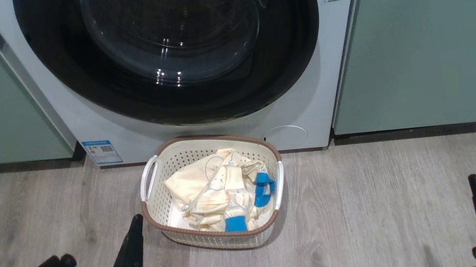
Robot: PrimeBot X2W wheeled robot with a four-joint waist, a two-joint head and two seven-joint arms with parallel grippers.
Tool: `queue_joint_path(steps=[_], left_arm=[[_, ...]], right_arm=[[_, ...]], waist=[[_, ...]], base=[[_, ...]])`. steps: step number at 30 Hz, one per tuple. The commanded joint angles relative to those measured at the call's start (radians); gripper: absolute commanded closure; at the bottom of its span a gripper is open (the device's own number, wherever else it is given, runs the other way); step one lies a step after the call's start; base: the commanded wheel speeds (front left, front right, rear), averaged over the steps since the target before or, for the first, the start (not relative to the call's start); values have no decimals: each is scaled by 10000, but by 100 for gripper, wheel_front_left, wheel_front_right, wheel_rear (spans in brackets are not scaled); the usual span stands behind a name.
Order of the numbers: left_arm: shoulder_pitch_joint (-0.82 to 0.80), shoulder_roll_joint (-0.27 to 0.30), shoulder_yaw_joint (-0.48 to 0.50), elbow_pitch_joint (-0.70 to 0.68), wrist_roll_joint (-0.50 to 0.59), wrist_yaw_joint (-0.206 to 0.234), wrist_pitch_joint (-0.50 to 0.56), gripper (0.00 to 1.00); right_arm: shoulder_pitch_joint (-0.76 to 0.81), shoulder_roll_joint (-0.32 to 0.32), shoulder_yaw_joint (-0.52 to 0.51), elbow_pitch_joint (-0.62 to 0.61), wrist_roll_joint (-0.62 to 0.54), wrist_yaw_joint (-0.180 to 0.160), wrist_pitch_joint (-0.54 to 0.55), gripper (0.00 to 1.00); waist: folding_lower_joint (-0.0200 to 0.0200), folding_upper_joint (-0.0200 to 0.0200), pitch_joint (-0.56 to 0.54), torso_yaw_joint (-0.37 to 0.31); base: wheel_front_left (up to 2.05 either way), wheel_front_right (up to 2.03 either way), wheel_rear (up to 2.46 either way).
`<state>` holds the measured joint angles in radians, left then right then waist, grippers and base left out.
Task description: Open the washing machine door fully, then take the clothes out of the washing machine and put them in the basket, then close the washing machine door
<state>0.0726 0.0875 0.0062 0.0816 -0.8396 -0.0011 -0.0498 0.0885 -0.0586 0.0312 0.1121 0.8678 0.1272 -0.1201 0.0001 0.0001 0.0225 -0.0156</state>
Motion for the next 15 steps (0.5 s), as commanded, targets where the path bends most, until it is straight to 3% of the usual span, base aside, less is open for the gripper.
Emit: queue_joint_path(steps=[1,15], left_arm=[[-566,75,282,-242,-265,-90,60,100],[-825,33,377,156,-1921,-349,337,100]], right_arm=[[-624,-222,-23,-256,290,17,63,100],[-901,-243,-209,76,1918,21,454,100]], waist=[[0,-1,-3,3],[-1,-1,-44,36]], base=[[0,0,0],[0,0,0]])
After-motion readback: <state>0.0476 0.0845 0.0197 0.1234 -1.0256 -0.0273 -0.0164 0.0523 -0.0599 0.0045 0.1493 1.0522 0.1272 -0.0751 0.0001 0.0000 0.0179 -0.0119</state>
